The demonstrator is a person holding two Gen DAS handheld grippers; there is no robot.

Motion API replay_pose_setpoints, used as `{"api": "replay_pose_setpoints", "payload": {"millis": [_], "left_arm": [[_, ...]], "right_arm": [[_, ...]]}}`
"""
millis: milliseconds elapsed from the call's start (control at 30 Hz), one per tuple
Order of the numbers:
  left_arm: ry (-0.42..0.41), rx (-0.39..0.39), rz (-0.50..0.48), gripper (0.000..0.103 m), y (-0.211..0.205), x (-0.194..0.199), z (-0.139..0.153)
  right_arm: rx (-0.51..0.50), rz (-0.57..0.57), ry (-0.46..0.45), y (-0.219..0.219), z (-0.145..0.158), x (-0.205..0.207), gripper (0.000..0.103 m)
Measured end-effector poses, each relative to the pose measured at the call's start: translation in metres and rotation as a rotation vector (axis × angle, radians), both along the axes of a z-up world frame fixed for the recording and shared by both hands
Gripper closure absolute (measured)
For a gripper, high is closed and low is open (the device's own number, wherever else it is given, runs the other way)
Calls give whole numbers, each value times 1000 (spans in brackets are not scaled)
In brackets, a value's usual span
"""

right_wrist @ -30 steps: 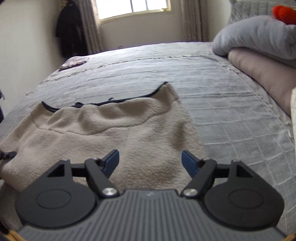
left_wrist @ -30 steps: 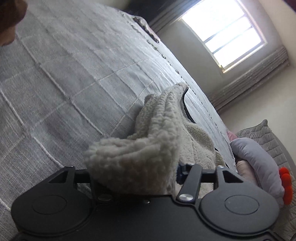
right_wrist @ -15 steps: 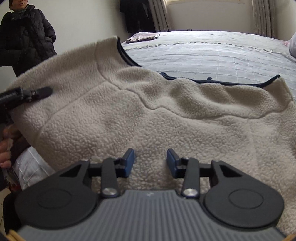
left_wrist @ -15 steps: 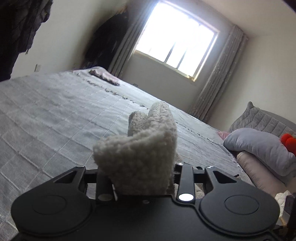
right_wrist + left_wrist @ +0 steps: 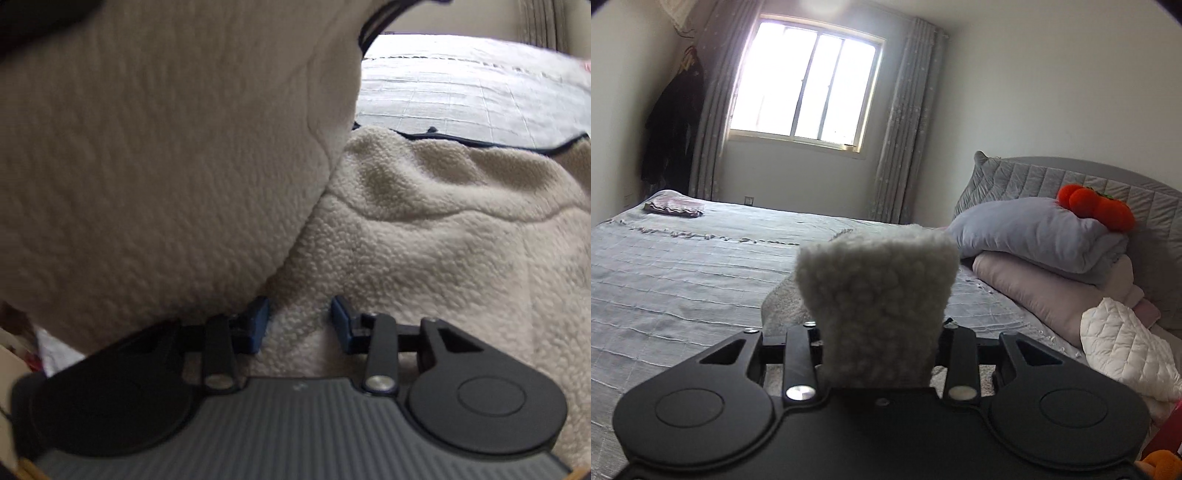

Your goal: Fold large clothes

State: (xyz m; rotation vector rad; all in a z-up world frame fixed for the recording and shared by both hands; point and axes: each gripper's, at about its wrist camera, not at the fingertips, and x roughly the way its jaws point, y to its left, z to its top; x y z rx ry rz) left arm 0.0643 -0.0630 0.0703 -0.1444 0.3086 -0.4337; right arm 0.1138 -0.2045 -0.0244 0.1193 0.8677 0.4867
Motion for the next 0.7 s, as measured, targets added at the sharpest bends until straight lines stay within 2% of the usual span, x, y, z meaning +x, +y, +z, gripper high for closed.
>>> {"api": "replay_pose_setpoints", "payload": {"millis": [67, 133, 167, 333, 433, 533, 600, 700], "left_arm": [[7, 33, -19, 65, -15, 0, -4], [19, 88, -55, 65, -33, -12, -12], [28, 113, -76, 64, -41, -14, -19], [97, 215, -189, 63, -85, -24, -60], [144, 221, -240, 62, -101, -24, -86], [125, 234, -249, 61, -100, -27, -87], [137, 219, -262, 61, -92, -27, -83], [126, 247, -283, 59, -89, -32, -79]], "right_arm": [[115, -42, 24, -33, 7, -5, 59], [197, -112, 16, -69, 17, -13, 38], [218, -159, 0, -89, 22, -18, 35], [315, -338, 3, -169, 30, -34, 33], [347, -391, 29, -191, 28, -40, 33], [363, -430, 42, -205, 27, -44, 33], [437, -440, 31, -216, 28, -48, 31], [546, -406, 41, -217, 30, -42, 30]]}}
